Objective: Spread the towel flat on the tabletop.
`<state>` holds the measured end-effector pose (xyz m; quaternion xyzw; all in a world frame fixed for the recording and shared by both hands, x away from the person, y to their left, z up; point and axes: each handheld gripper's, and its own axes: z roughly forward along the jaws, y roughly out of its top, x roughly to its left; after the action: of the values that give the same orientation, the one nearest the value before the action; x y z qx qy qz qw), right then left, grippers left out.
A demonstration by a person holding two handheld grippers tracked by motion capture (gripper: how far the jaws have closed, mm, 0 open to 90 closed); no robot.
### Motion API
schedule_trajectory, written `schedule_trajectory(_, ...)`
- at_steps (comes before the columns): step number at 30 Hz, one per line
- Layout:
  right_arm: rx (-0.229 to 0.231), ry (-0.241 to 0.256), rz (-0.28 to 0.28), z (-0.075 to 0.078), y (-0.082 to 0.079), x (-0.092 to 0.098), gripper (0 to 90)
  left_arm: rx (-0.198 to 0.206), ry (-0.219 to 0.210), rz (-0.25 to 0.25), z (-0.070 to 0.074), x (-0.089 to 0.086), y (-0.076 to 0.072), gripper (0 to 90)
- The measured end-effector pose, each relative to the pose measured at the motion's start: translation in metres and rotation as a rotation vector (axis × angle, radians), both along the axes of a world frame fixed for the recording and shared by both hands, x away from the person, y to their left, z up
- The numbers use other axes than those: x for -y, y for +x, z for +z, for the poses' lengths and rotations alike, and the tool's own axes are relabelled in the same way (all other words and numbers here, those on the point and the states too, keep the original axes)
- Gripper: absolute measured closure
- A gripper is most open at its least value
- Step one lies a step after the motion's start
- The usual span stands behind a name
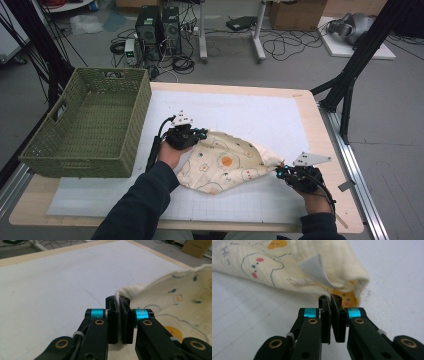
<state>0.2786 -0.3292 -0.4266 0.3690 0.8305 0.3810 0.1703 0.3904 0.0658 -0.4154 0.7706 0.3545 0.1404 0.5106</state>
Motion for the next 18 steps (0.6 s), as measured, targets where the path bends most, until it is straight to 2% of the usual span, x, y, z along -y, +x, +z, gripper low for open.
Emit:
schedule_trajectory(4,0.019,0.007,-0.033,0.000,0.003,-0.002,86.0,0.025,0.022,0.079,-0.002,-0.006,0.008,86.1)
schedule_trajectory(6,0.017,0.012,-0.048,-0.003,0.003,-0.006,80.1,0.020,0.054,0.121,-0.005,-0.011,0.012,86.1)
schedule_trajectory(7,0.016,0.001,-0.044,-0.004,0.003,-0.008,76.9,0.020,0.054,0.121,-0.005,-0.011,0.012,86.1)
schedule_trajectory(8,0.016,0.001,-0.044,-0.004,0.003,-0.008,76.9,0.016,0.053,0.148,-0.006,-0.016,0.014,86.1)
schedule_trajectory(9,0.018,0.005,-0.056,-0.005,0.003,-0.009,69.2,0.013,0.035,0.199,-0.006,-0.025,0.017,86.1)
schedule_trajectory(10,0.018,0.005,-0.056,-0.005,0.003,-0.009,69.2,0.013,0.035,0.199,-0.006,-0.025,0.017,86.0)
schedule_trajectory(12,0.031,0.022,-0.078,-0.004,0.002,-0.005,65.2,0.020,0.022,0.243,-0.006,-0.032,0.019,85.9)
schedule_trajectory(13,0.037,0.032,-0.085,-0.003,0.002,-0.004,64.1,0.015,0.015,0.283,-0.007,-0.037,0.021,85.8)
schedule_trajectory(14,0.043,0.044,-0.089,-0.002,0.001,-0.002,62.7,0.015,0.015,0.283,-0.007,-0.037,0.021,85.2)
schedule_trajectory(15,0.045,0.055,-0.098,-0.001,0.000,-0.001,62.4,0.006,0.017,0.293,-0.008,-0.037,0.022,81.9)
schedule_trajectory(16,0.049,0.059,-0.100,-0.001,0.000,-0.001,61.7,-0.001,0.017,0.295,-0.008,-0.037,0.022,73.9)
schedule_trajectory(17,0.049,0.059,-0.100,-0.001,0.000,-0.001,61.7,-0.004,0.018,0.296,-0.008,-0.038,0.021,73.9)
schedule_trajectory(18,0.052,0.062,-0.106,-0.001,-0.002,0.000,60.4,-0.003,0.009,0.300,-0.008,-0.038,0.020,58.6)
